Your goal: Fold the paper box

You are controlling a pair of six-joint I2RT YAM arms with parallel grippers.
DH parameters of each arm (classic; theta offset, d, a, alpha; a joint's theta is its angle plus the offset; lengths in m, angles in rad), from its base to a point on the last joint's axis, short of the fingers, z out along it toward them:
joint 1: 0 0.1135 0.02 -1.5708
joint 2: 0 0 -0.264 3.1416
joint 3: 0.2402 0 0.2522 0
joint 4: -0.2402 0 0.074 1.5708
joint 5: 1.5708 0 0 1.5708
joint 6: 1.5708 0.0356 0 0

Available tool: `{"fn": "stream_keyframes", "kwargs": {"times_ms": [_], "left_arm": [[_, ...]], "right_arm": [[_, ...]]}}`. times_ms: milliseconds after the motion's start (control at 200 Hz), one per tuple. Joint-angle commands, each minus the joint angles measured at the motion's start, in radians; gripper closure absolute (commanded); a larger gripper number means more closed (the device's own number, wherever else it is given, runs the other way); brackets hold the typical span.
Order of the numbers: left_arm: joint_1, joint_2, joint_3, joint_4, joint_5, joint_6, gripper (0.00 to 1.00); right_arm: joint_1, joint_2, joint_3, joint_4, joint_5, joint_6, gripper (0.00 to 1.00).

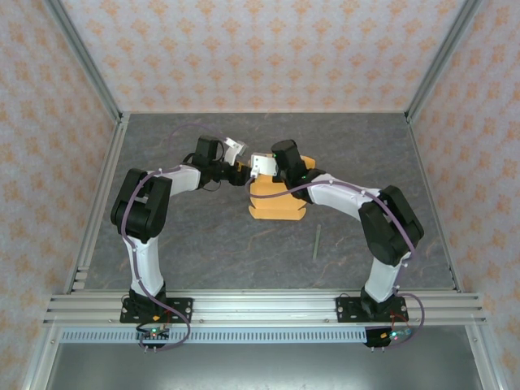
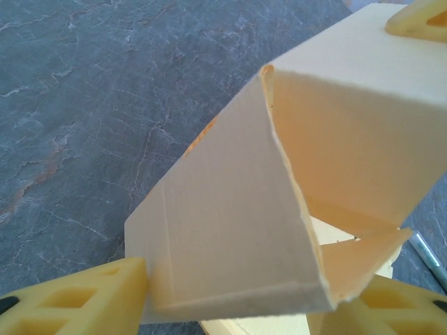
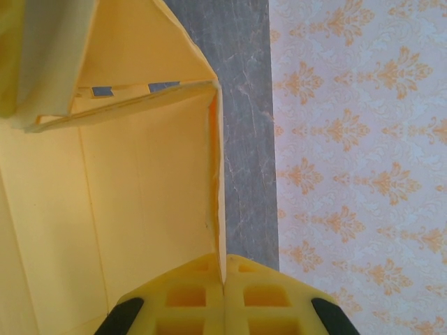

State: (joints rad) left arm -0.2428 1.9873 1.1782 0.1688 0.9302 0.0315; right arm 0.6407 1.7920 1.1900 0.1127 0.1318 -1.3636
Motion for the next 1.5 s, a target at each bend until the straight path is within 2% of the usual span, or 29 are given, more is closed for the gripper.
{"fn": "stream_keyframes", "kwargs": {"times_ms": [0, 676, 851, 976, 1276, 1491], "left_arm": [[-0.012, 0.008, 0.043, -0.032, 0.016, 0.039, 0.39], [-0.007, 0.056, 0.130, -0.205, 0.103, 0.122, 0.26], [-0.002, 0.060, 0.130, -0.204, 0.132, 0.125, 0.27], [0.000, 0.060, 0.123, -0.197, 0.160, 0.125, 0.31], [0.002, 0.060, 0.119, -0.198, 0.130, 0.116, 0.28], [0.002, 0.061, 0.107, -0.132, 0.039, 0.028, 0.35]], "right_arm": [[0.015, 0.024, 0.039, 0.026, 0.035, 0.026, 1.00], [0.033, 0.087, 0.057, 0.085, 0.106, 0.009, 1.00], [0.033, 0.088, 0.056, 0.083, 0.104, 0.012, 1.00], [0.033, 0.092, 0.063, 0.076, 0.104, 0.016, 1.00], [0.033, 0.091, 0.074, 0.062, 0.097, 0.027, 1.00], [0.033, 0.082, 0.070, 0.049, 0.076, 0.043, 1.00]]}}
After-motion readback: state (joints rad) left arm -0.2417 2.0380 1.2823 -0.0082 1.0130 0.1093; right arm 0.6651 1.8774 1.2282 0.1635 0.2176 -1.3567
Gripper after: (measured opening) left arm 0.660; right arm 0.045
